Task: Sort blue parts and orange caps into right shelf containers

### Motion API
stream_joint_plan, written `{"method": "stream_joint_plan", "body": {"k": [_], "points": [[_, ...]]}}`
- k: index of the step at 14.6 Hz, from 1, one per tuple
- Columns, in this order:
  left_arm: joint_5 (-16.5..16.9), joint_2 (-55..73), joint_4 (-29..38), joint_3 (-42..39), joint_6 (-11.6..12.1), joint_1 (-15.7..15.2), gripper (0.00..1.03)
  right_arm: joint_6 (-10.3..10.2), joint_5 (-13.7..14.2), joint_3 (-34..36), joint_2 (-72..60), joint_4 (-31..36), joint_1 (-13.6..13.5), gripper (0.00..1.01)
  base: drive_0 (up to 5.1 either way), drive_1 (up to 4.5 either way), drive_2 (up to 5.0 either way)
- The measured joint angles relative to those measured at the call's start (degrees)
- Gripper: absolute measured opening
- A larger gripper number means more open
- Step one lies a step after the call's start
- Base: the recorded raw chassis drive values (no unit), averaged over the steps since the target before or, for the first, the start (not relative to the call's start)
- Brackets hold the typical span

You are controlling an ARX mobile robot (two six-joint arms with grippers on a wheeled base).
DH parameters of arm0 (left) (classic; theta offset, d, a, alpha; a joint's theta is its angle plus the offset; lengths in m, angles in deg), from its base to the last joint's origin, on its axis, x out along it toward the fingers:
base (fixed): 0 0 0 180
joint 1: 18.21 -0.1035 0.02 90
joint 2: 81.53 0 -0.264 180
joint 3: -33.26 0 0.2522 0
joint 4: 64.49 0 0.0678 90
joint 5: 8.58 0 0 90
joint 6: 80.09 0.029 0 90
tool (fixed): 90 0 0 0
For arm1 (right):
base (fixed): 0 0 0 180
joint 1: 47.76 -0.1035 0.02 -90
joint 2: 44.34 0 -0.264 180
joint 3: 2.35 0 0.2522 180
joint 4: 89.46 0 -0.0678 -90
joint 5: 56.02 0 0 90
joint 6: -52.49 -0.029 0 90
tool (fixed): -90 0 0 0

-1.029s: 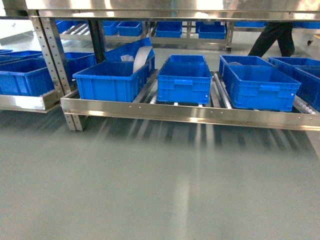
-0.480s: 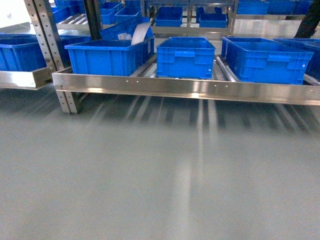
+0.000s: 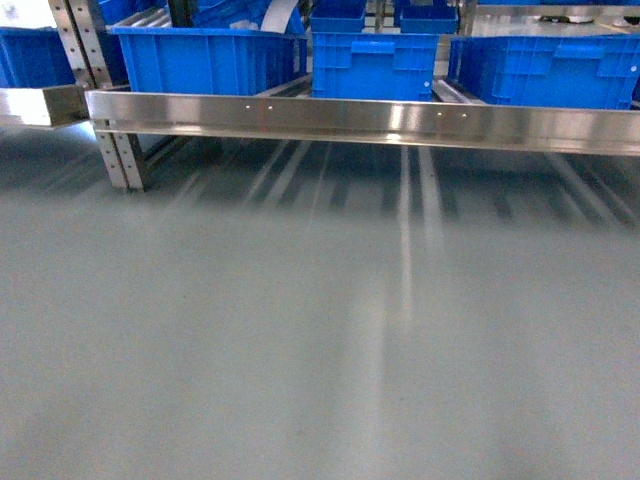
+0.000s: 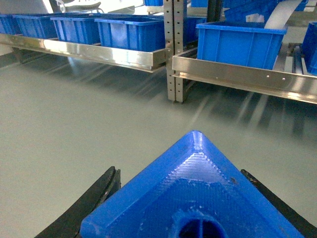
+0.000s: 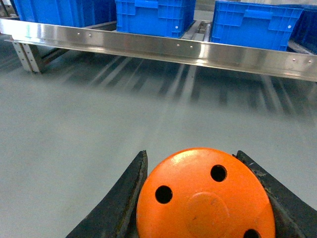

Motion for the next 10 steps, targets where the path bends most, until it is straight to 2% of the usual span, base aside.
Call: {"method": "stream_joint_plan", "body": {"k": [7, 10], "points": [[0.00, 0.00, 0.33, 0.00, 0.00, 0.00, 0.62, -0.13, -0.02, 0.00, 0.00, 0.15, 0.00, 0.44, -0.1, -0.06, -0.1], [-0.24, -0.02, 0.33, 0.00, -0.02, -0.24, 0.62, -0.15, -0.04, 0.00, 0.00, 0.17, 0.00, 0.44, -1.6, -1.56, -1.6]]}}
